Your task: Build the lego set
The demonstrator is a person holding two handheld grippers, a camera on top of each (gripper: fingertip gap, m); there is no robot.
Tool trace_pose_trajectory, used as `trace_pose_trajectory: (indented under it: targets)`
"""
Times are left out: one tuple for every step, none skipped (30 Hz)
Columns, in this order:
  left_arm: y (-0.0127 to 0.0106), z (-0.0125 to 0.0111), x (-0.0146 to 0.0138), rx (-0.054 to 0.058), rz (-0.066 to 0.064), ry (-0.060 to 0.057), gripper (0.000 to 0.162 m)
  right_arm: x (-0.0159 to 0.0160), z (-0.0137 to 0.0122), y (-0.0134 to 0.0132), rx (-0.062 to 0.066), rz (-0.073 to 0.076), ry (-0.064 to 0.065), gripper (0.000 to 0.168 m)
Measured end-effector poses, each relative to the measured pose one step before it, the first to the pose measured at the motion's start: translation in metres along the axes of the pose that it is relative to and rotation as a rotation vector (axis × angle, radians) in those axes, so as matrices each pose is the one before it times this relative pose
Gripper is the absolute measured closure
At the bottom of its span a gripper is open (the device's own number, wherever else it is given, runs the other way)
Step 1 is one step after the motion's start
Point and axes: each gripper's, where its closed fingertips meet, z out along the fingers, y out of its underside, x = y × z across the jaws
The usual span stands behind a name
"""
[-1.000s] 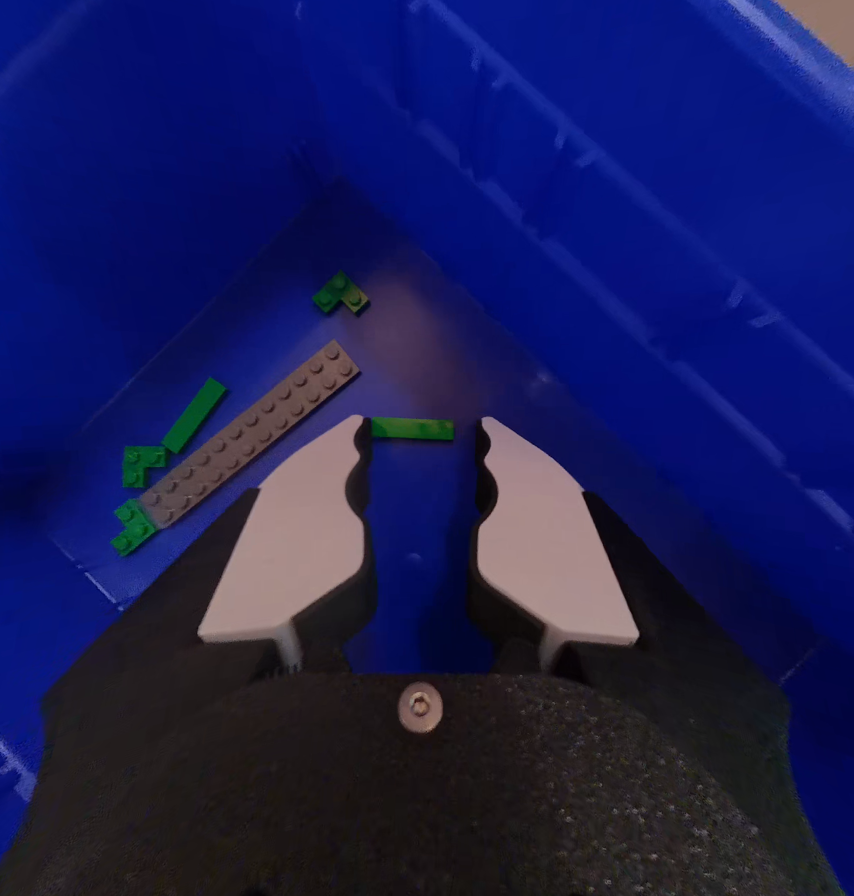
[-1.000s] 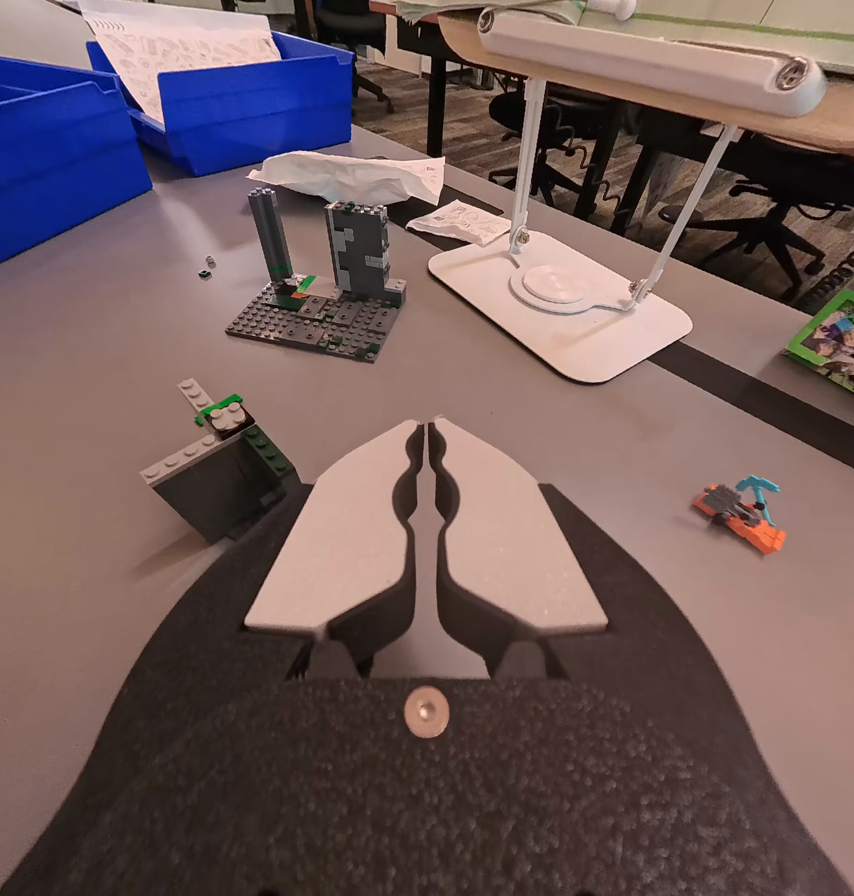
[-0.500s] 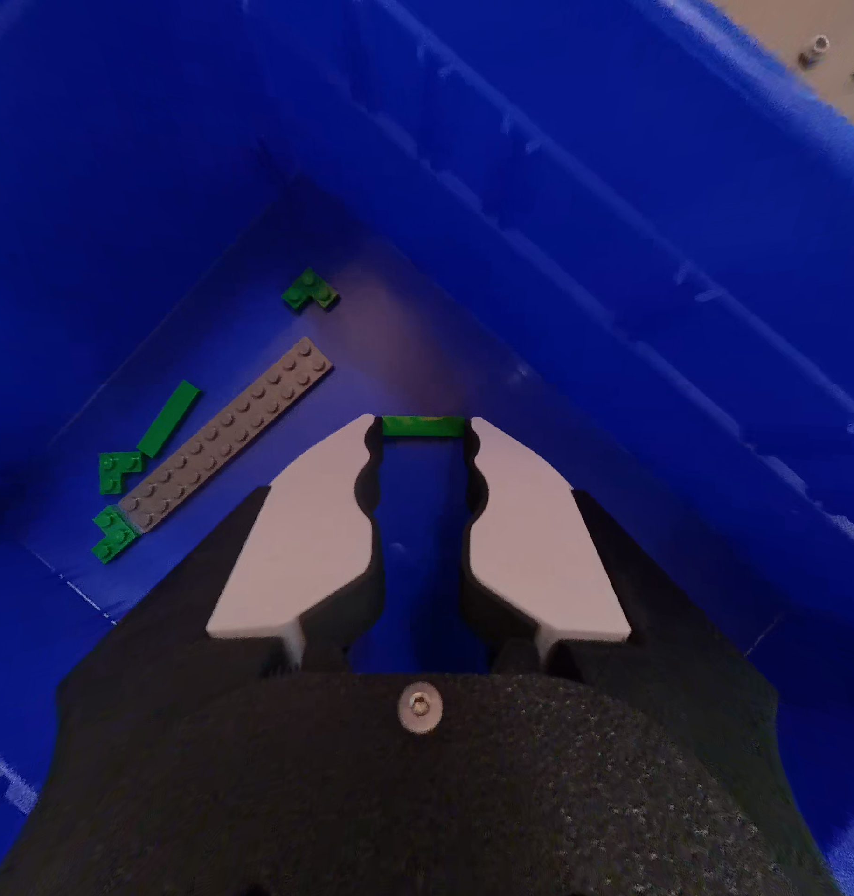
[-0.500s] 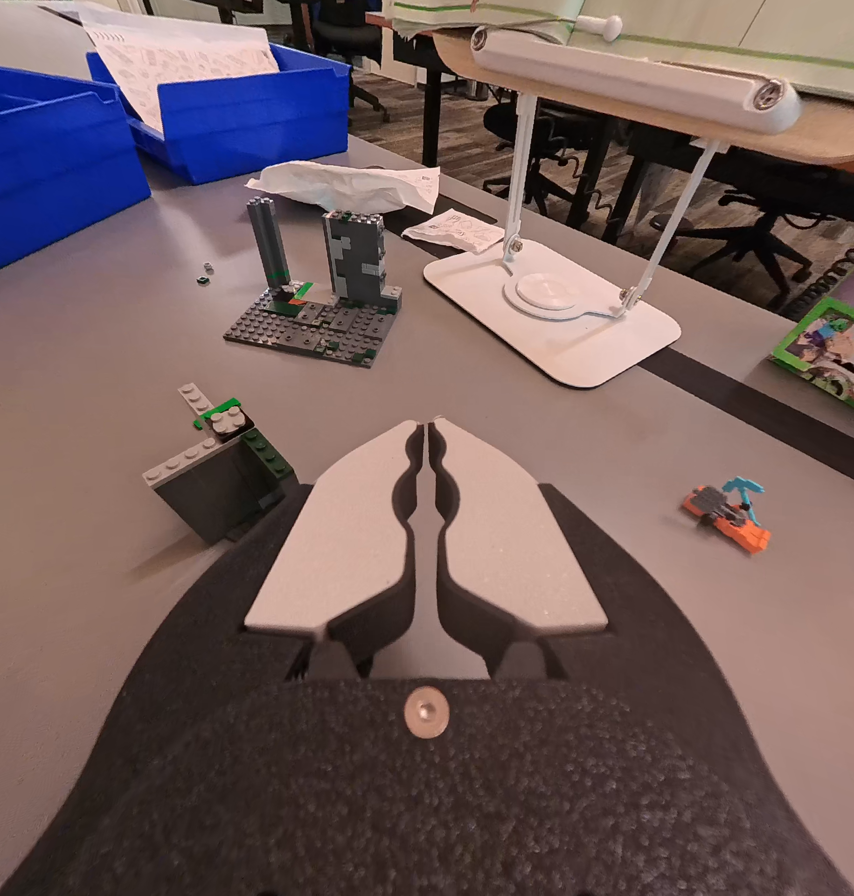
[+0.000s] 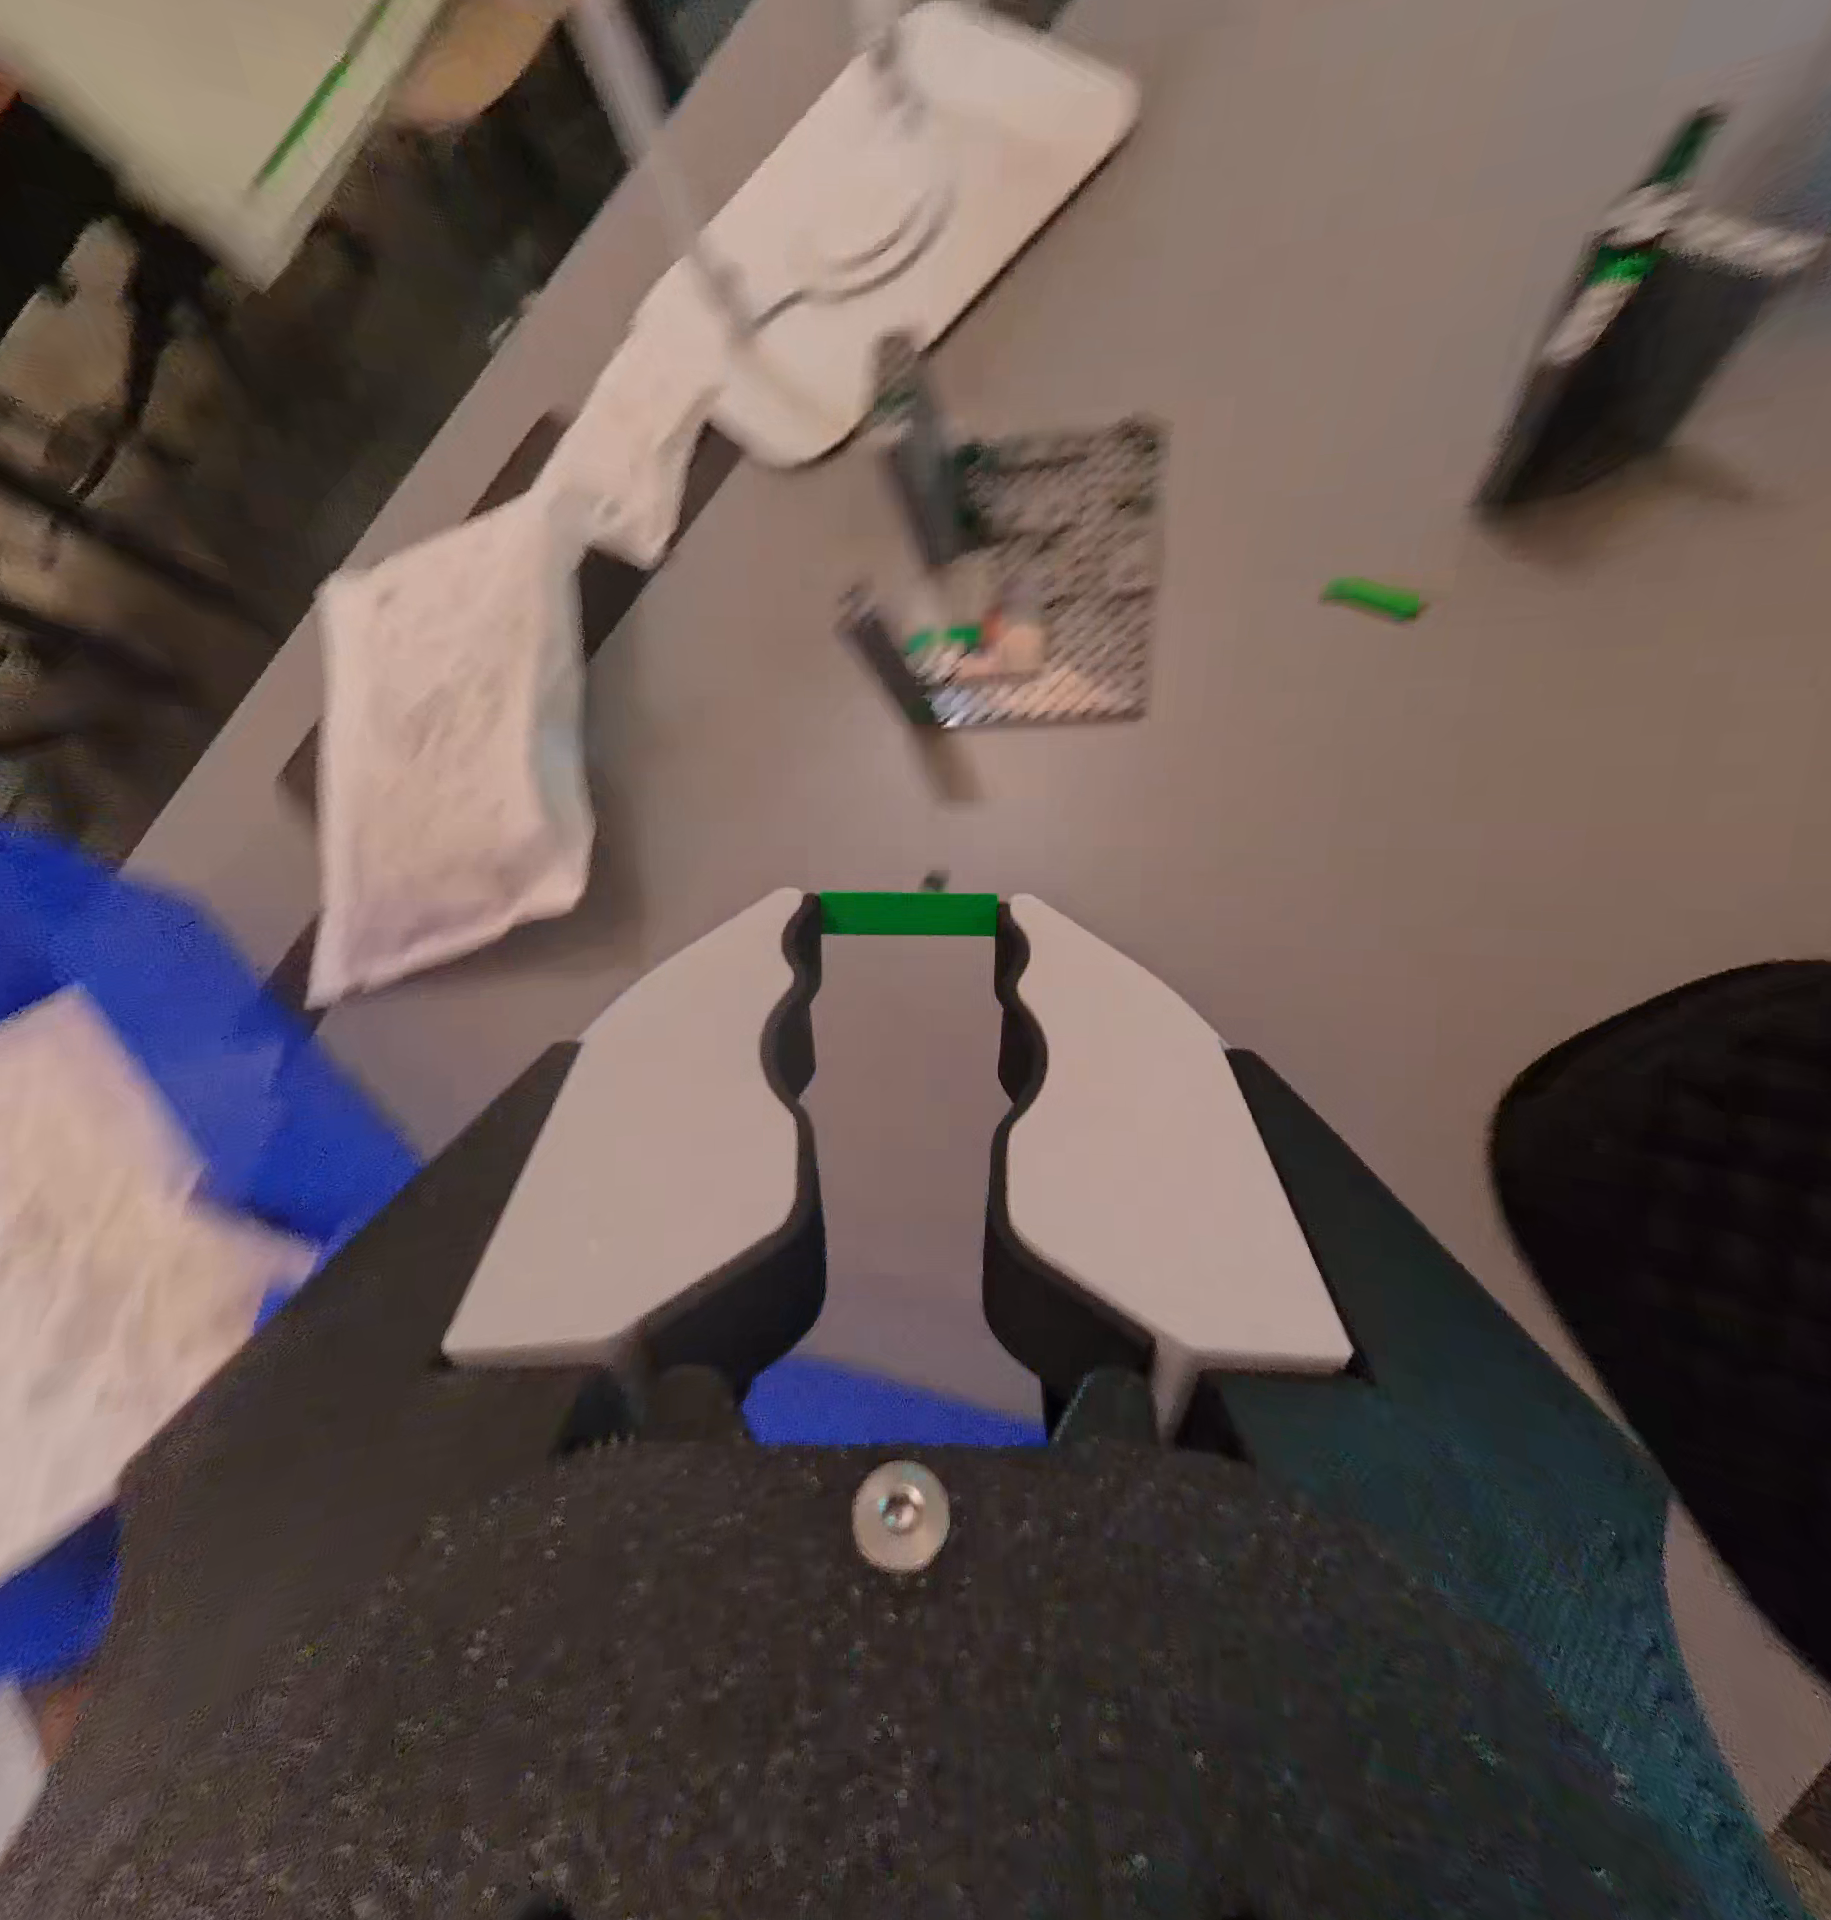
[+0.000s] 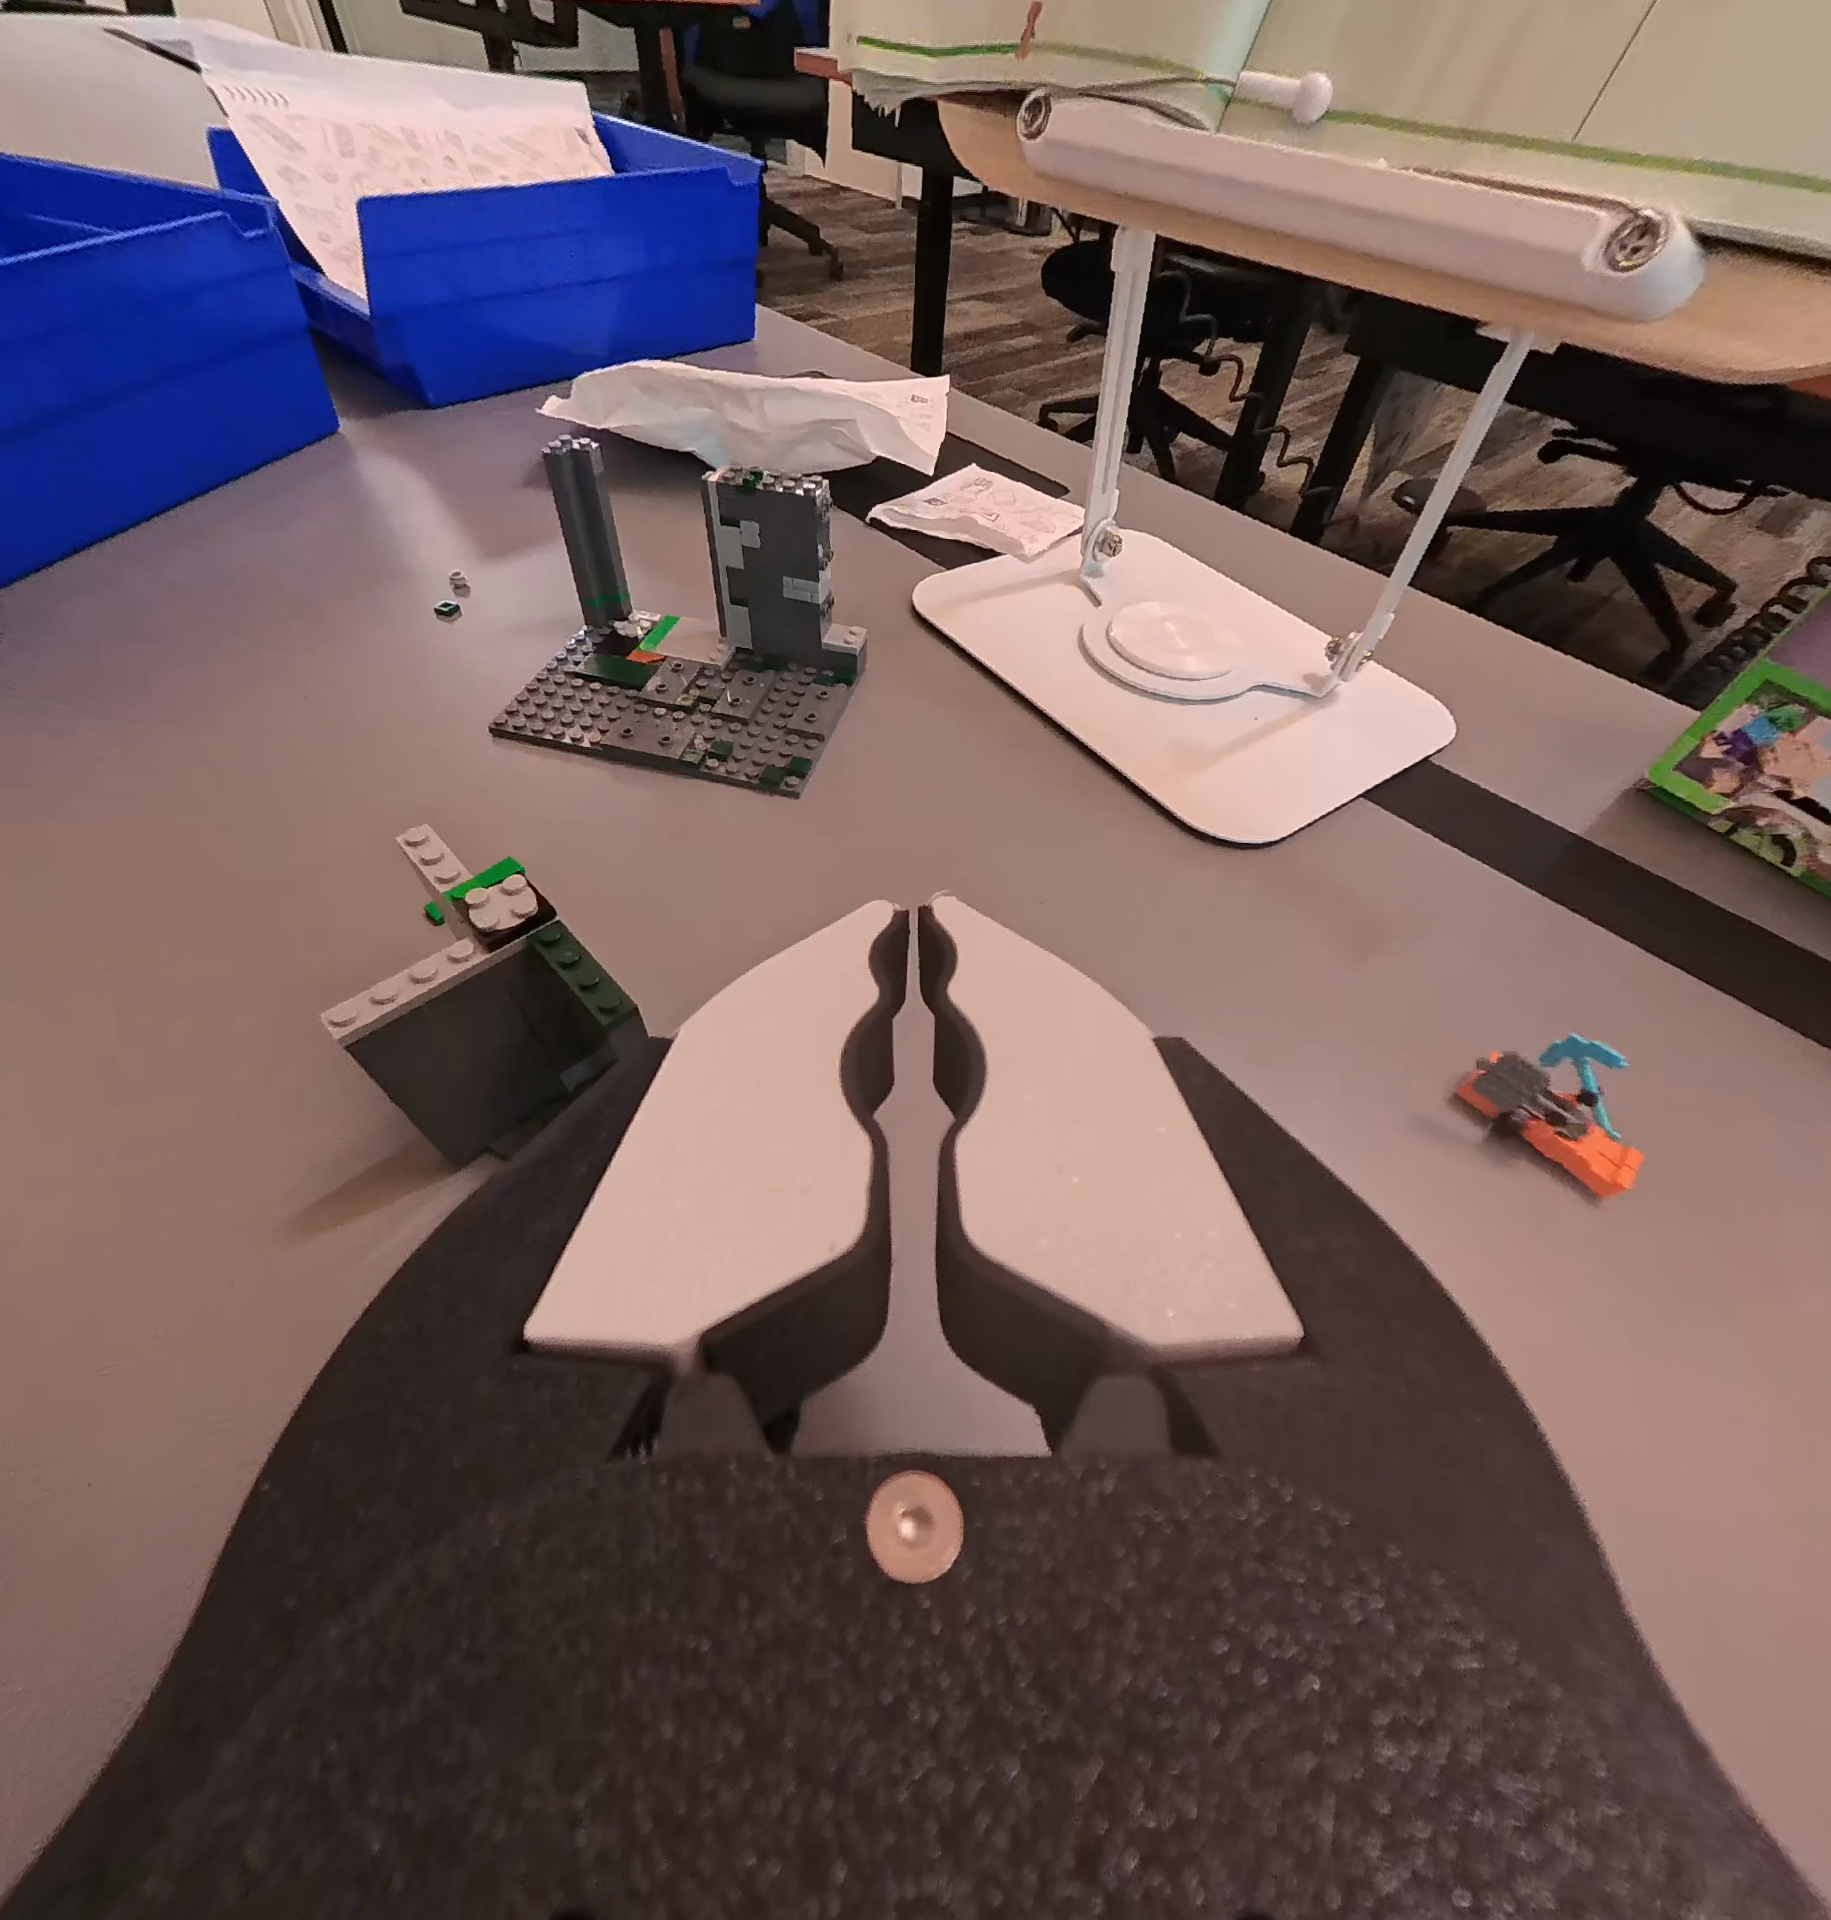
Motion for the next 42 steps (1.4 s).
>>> trace_pose_trajectory:
  targets:
    - [-0.01553,0.01222,0.01534,0.0147,0.0352,0.0528,0.130,0.00031,-0.00063,-0.00032,0.0011,0.0005,0.0010,0.167]
    - [-0.01373,0.01392,0.01422,0.0106,0.0335,0.0524,0.130,0.00018,-0.00002,-0.00017,0.0016,-0.0009,0.0007,0.167]
    - [-0.01275,0.01623,0.01219,0.0055,0.0380,0.0488,0.130,0.00027,-0.00032,-0.00031,0.0009,-0.0031,0.0010,0.167]
    - [-0.01045,0.01615,0.01188,0.0009,0.0347,0.0496,0.131,0.00018,-0.00017,-0.00006,-0.0001,-0.0038,0.0018,0.167]
    - [-0.00913,0.01706,0.01053,-0.0015,0.0304,0.0497,0.131,0.00017,0.00010,-0.00003,-0.0001,-0.0022,0.0014,0.167]
    - [-0.00751,0.01707,0.00821,-0.0042,0.0273,0.0452,0.130,0.00032,-0.00005,0.00000,0.0004,0.0005,0.0004,0.167]
    - [-0.00571,0.01756,0.00509,-0.0104,0.0217,0.0376,0.130,0.00021,-0.00048,-0.00041,0.0016,0.0018,-0.0005,0.167]
    - [-0.00383,0.01635,0.00411,-0.0136,0.0194,0.0326,0.130,0.00027,-0.00029,-0.00042,0.0020,0.0012,-0.0001,0.167]
    - [-0.00230,0.01573,0.00249,-0.0156,0.0133,0.0300,0.130,0.00020,-0.00033,-0.00046,0.0015,0.0000,0.0003,0.167]
    - [-0.00131,0.01489,0.00101,-0.0160,0.0034,0.0282,0.130,0.00024,-0.00014,-0.00040,0.0012,-0.0010,0.0010,0.167]
    - [0.00017,0.01238,-0.00016,-0.0127,0.0009,0.0235,0.130,0.00017,-0.00047,-0.00031,0.0014,-0.0007,0.0006,0.167]
    - [0.00004,0.01195,-0.00041,-0.0108,0.0000,0.0221,0.130,0.00002,-0.00023,-0.00028,0.0013,0.0002,-0.0002,0.167]
    - [0.00090,0.01099,0.00005,-0.0131,-0.0018,0.0219,0.130,0.00008,-0.00036,-0.00026,0.0006,0.0006,-0.0002,0.167]
    - [0.00101,0.00954,-0.00051,-0.0121,0.0010,0.0145,0.130,0.00032,-0.00011,-0.00006,0.0000,0.0001,0.0002,0.167]
    - [0.00082,0.00794,-0.00021,-0.0094,-0.0003,0.0160,0.130,0.00015,-0.00020,0.00009,-0.0002,-0.0001,0.0003,0.167]
    - [0.00047,0.00648,-0.00006,-0.0057,-0.0035,0.0150,0.130,0.00017,-0.00017,0.00025,-0.0007,0.0008,-0.0001,0.167]
    - [0.00067,0.00578,-0.00012,-0.0057,-0.0033,0.0115,0.131,0.00034,-0.00003,0.00021,-0.0005,0.0017,-0.0008,0.167]
    - [0.00210,0.00397,0.00044,-0.0064,-0.0013,0.0078,0.131,0.00031,-0.00007,0.00021,-0.0004,0.0023,-0.0014,0.167]
    - [0.00081,0.00440,-0.00033,-0.0034,-0.0013,0.0067,0.131,-0.00005,-0.00007,0.00018,-0.0004,0.0017,-0.0017,0.167]
    - [0.00101,0.00366,0.00023,-0.0054,-0.0030,0.0073,0.130,-0.00015,-0.00004,0.00030,-0.0007,0.0007,-0.0013,0.167]
    - [0.00072,0.00287,0.00048,-0.0041,-0.0017,0.0062,0.130,0.00025,0.00025,0.00033,-0.0007,0.0004,-0.0008,0.167]
    - [0.00039,0.00198,0.00054,-0.0016,0.0007,0.0040,0.130,-0.00002,0.00025,0.00022,-0.0007,0.0007,-0.0010,0.167]
    - [0.00026,0.00124,0.00032,-0.0014,0.0007,0.0023,0.130,-0.00003,-0.00003,0.00033,-0.0009,0.0010,-0.0013,0.167]
    - [0.00034,0.00061,0.00043,-0.0014,0.0010,0.0016,0.130,-0.00011,0.00005,0.00008,-0.0008,0.0013,-0.0016,0.167]
    - [0.00049,0.00018,-0.00021,-0.0008,-0.0005,-0.0013,0.130,-0.00019,0.00017,0.00023,-0.0006,0.0012,-0.0017,0.167]
    - [0.00052,0.00005,-0.00041,0.0010,-0.0020,0.0007,0.129,-0.00018,-0.00012,-0.00001,-0.0005,0.0008,-0.0016,0.167]
    - [0.00067,-0.00004,0.00022,0.0010,-0.0046,0.0024,0.128,-0.00021,0.00016,0.00021,-0.0005,0.0002,-0.0012,0.167]
    - [0.00079,-0.00012,0.00034,0.0020,-0.0037,0.0036,0.127,-0.00026,0.00035,0.00028,-0.0008,-0.0004,-0.0011,0.167]
    - [0.00041,-0.00002,0.00014,0.0024,-0.0022,0.0010,0.127,-0.00012,0.00039,0.00033,-0.0014,-0.0010,-0.0008,0.167]
    - [0.00068,-0.00017,0.00001,0.0002,-0.0010,-0.0009,0.126,-0.00017,0.00008,0.00031,-0.0013,-0.0009,-0.0005,0.167]
    - [0.00042,-0.00072,0.00058,0.0000,0.0000,-0.0014,0.126,-0.00018,0.00016,0.00024,-0.0009,-0.0010,0.0000,0.167]
    - [-0.00040,-0.00096,0.00051,0.0046,0.0005,-0.0025,0.125,-0.00012,0.00020,-0.00002,-0.0005,-0.0002,0.0004,0.167]
    - [-0.00072,-0.00195,0.00033,0.0065,-0.0006,-0.0039,0.125,-0.00015,-0.00020,-0.00002,-0.0002,0.0005,0.0000,0.167]
    - [-0.00113,-0.00339,0.00018,0.0089,-0.0004,-0.0091,0.125,-0.00014,-0.00010,0.00021,-0.0007,0.0009,-0.0001,0.167]
    - [-0.00217,-0.00352,-0.00059,0.0139,-0.0022,-0.0109,0.125,0.00008,0.00015,0.00027,-0.0010,0.0002,-0.0001,0.167]
    - [-0.00243,-0.00539,-0.00054,0.0197,-0.0073,-0.0142,0.126,0.00013,-0.00002,0.00011,0.0000,-0.0008,-0.0001,0.167]
    - [-0.00328,-0.00559,-0.00058,0.0283,-0.0106,-0.0195,0.126,0.00002,0.00001,-0.00022,0.0020,-0.0008,-0.0005,0.167]
    - [-0.00446,-0.00612,-0.00137,0.0353,-0.0135,-0.0272,0.127,-0.00012,-0.00038,-0.00062,0.0031,0.0005,-0.0009,0.167]
    - [-0.00433,-0.00859,-0.00285,0.0403,-0.0161,-0.0398,0.128,-0.00011,-0.00016,-0.00052,0.0025,0.0021,-0.0013,0.167]
    - [-0.00507,-0.00977,-0.00255,0.0461,-0.0185,-0.0396,0.129,-0.00009,0.00000,-0.00018,0.0008,0.0025,-0.0011,0.167]
    - [-0.00576,-0.01057,-0.00194,0.0494,-0.0255,-0.0407,0.130,0.00004,0.00018,0.00025,-0.0009,0.0022,-0.0003,0.167]
    - [-0.00552,-0.01278,-0.00325,0.0516,-0.0268,-0.0480,0.132,0.00021,0.00023,0.00044,-0.0018,0.0016,0.0002,0.167]
